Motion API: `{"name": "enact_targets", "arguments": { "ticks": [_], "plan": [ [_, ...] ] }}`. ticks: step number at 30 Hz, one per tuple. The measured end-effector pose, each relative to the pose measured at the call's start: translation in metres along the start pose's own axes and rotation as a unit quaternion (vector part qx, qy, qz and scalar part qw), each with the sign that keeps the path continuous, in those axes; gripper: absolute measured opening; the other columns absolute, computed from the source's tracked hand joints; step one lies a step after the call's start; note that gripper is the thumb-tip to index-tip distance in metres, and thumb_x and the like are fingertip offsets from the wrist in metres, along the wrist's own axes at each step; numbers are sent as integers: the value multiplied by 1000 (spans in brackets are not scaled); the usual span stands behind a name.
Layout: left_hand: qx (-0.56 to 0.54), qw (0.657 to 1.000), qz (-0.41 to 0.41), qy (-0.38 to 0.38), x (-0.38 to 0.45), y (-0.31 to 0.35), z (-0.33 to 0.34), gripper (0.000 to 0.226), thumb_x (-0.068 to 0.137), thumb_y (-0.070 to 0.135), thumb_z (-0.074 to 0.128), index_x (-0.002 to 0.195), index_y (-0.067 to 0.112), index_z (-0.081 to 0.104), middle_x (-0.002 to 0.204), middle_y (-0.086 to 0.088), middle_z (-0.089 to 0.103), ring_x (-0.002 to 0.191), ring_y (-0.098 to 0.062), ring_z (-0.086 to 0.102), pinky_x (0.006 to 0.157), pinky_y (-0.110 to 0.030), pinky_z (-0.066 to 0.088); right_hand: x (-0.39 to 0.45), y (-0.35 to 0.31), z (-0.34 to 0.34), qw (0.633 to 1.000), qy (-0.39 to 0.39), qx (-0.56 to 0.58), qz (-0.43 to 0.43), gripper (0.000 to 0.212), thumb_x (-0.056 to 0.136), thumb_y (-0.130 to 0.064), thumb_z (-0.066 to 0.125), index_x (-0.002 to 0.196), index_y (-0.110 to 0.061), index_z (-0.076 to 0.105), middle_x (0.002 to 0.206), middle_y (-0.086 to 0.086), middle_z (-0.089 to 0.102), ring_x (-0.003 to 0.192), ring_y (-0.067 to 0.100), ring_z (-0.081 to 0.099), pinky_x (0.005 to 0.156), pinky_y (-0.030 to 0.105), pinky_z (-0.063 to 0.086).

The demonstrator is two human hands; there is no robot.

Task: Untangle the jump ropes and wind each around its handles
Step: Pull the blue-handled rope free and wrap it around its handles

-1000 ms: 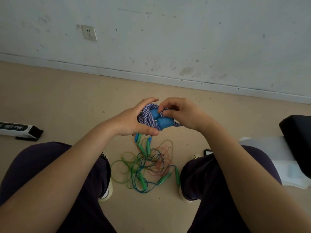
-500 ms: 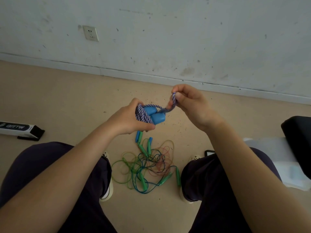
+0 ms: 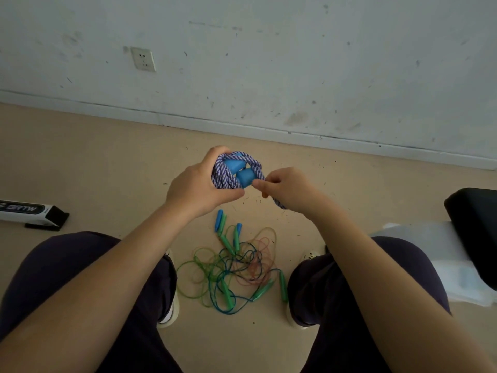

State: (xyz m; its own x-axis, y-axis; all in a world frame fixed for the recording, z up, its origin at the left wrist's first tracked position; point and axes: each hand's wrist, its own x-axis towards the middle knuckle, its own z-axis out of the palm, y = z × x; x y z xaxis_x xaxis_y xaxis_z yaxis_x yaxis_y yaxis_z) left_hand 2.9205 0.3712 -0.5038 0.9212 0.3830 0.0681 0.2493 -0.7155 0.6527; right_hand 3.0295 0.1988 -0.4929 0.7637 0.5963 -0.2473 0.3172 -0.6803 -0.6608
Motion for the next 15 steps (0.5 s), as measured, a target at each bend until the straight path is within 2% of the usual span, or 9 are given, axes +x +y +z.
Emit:
{"name": "enact_targets", "arguments": {
  "ticks": [4, 7, 9, 11, 12, 14, 15],
  "plan": [
    [-33, 999, -31, 22, 5, -9, -4, 75, 67, 58, 81, 129, 49, 40, 109, 15, 67, 92, -15, 67, 81, -39, 56, -12, -10, 2, 996, -60, 34, -63, 49, 95, -51, 56, 66, -12, 60, 51, 0, 49, 44, 6, 43, 49, 15, 38],
    [-52, 996, -64, 28, 11, -18, -9, 76, 65, 59, 81, 128, 41, 42, 108, 14, 68, 90, -13, 68, 82, -41, 56, -20, -13, 4, 986, -135, 65, -78, 48, 96, -50, 52, 70, -12, 67, 71, 13, 60, 65, 16, 54, 67, 24, 44],
    [-57, 996, -61, 12, 11, -19, -10, 75, 65, 58, 82, 126, 38, 44, 107, 14, 67, 91, -11, 67, 83, -42, 56, -18, -10, 5, 987, -140, 8, -82, 38, 97, -43, 54, 77, -18, 74, 80, 7, 66, 71, 19, 57, 71, 27, 44],
    [-70, 996, -49, -3, 9, -16, -8, 71, 64, 55, 85, 122, 37, 47, 106, 15, 66, 93, -11, 65, 85, -42, 55, -13, -6, 6, 991, -116, 0, -69, 18, 94, -26, 62, 91, -13, 74, 78, 1, 67, 70, 12, 61, 71, 25, 46],
    [-72, 997, -40, -13, 8, -14, -6, 70, 64, 54, 86, 120, 37, 48, 106, 15, 66, 94, -11, 65, 86, -42, 54, -10, -3, 7, 992, -106, 39, -55, 10, 91, -15, 64, 96, -9, 70, 82, 3, 70, 75, 12, 66, 77, 27, 50],
    [-70, 997, -24, -31, 6, -11, -4, 71, 65, 52, 87, 122, 35, 48, 107, 15, 65, 95, -11, 64, 87, -43, 54, -6, 2, 7, 983, -93, 157, -34, 13, 85, -2, 65, 97, -5, 60, 88, 14, 73, 86, 24, 72, 88, 38, 55],
    [-77, 996, -20, -31, 6, -9, -4, 71, 65, 51, 87, 122, 34, 49, 108, 15, 65, 96, -10, 64, 87, -43, 54, -5, 2, 8, 975, -88, 200, -28, 14, 85, 0, 65, 95, -5, 57, 86, 16, 73, 84, 27, 72, 89, 41, 56]
  ]
}}
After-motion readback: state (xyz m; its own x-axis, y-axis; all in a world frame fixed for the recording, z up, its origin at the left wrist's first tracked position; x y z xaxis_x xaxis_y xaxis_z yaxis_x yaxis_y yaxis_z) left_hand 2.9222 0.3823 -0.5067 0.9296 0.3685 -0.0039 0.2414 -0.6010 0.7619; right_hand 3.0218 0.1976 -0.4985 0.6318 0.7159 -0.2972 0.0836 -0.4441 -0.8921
